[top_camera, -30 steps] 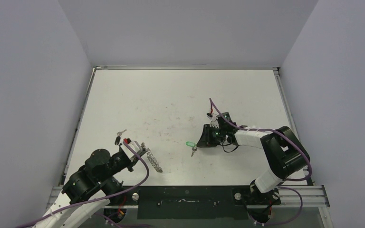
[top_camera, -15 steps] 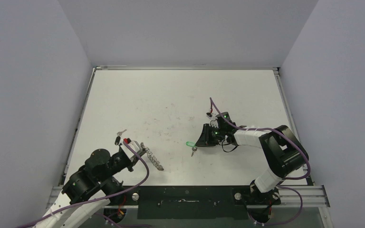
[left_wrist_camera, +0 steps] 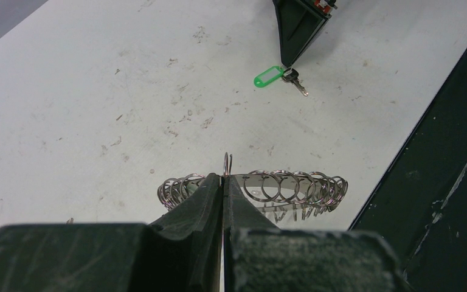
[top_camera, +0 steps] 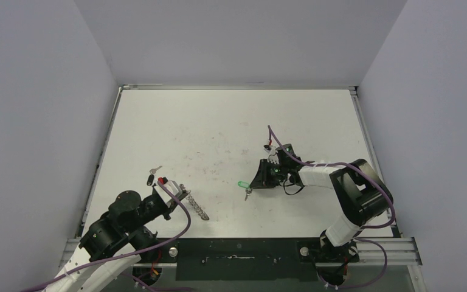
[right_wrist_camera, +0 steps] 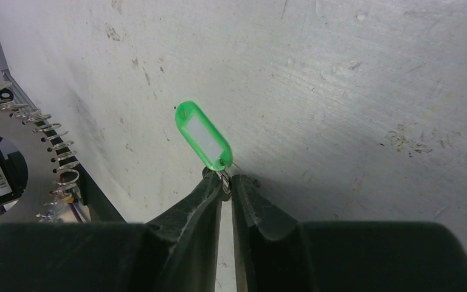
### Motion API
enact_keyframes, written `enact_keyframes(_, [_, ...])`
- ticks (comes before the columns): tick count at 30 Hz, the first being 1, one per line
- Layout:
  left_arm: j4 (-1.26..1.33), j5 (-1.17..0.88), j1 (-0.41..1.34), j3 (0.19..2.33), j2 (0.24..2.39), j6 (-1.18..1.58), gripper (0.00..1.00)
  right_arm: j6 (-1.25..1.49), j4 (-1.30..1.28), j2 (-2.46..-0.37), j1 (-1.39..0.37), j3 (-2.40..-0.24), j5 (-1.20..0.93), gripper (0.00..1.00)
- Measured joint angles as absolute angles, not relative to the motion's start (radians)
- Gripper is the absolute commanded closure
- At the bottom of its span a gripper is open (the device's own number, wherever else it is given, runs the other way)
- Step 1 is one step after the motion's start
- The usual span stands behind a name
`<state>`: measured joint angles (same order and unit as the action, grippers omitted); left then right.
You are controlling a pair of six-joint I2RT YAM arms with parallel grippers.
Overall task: Put the keys on the keyring
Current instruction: Pick up the key from the center of the board.
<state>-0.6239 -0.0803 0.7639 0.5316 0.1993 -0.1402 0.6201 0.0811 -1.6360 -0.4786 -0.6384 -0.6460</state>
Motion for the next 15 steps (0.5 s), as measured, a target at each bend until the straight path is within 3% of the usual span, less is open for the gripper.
enact_keyframes(5, [-0.624,-0.081,0.764,0.532,0.199,-0.140,1.00,0.619,0.089,-1.640,-0.479,-0.638,-0.656,0.85])
enact_keyframes(10, [-0.624,-0.081,0.763,0.532,0.199,-0.140,1.00,0.617,0.096,-1.647,-0.479,-0.638,-0.660,1.00])
enact_keyframes(15, [-0.624,-0.084,0.762,0.532,0.199,-0.140,1.00,0.608,0.087,-1.647,-0.479,-0.639,-0.660,1.00])
